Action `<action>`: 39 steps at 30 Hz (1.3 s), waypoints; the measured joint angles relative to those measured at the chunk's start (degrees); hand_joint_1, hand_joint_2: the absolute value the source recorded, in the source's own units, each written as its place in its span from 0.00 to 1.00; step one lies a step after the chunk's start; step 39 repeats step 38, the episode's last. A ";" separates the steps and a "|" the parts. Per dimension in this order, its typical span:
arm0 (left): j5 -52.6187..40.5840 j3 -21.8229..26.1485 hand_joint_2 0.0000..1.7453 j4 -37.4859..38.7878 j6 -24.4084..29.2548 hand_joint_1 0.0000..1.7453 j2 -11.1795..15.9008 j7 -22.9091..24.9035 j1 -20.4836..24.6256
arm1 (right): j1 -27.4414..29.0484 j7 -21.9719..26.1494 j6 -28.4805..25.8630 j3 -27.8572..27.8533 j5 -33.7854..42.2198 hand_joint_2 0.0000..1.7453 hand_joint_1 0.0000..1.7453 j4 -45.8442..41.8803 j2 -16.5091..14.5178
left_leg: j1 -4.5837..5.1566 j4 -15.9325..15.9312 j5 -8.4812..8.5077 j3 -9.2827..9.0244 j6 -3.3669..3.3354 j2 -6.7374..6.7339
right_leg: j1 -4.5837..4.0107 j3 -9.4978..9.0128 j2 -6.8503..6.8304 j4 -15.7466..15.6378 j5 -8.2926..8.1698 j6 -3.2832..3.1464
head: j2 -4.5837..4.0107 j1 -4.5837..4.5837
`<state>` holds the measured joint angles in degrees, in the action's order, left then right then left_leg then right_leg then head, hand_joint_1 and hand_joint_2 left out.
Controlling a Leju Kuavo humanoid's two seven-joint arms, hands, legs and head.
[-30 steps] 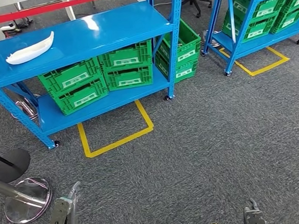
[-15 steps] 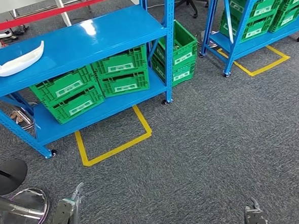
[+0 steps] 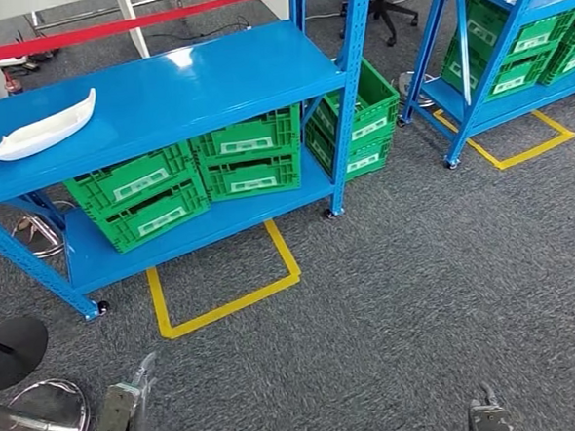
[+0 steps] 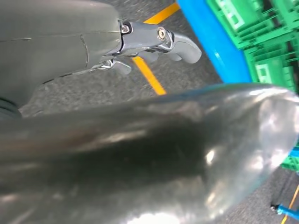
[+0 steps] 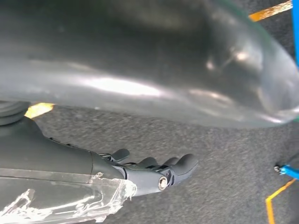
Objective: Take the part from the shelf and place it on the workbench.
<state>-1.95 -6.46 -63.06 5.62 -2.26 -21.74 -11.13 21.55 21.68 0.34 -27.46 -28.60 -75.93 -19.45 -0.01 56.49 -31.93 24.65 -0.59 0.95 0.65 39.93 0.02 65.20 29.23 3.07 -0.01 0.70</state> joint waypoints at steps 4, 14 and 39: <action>-0.02 0.03 0.00 0.08 -0.01 0.00 0.01 -0.04 0.37 | -0.06 0.00 -0.11 -0.01 -0.01 0.00 0.00 0.31 0.03 | 0.15 1.25 -1.14 -1.39 1.14 0.06 | -0.12 -1.21 -0.07 -3.30 -5.45 -1.52 | -0.01 -0.27; -0.09 -0.03 0.00 0.09 -0.01 0.00 -0.08 -0.11 0.46 | -0.22 0.07 -0.25 -0.02 -0.01 0.00 0.00 0.31 0.08 | -0.05 11.73 -1.54 14.94 2.17 -0.42 | 0.25 -10.26 0.61 -5.31 1.11 -2.61 | 0.00 -0.41; 0.08 0.07 0.00 0.20 0.01 0.00 -0.10 0.10 0.72 | -0.37 0.07 -0.57 0.27 -0.21 0.00 0.00 0.48 0.30 | -0.24 4.03 2.99 7.91 2.47 1.50 | 0.66 -7.34 0.82 -5.02 -1.30 -1.67 | 0.01 -0.66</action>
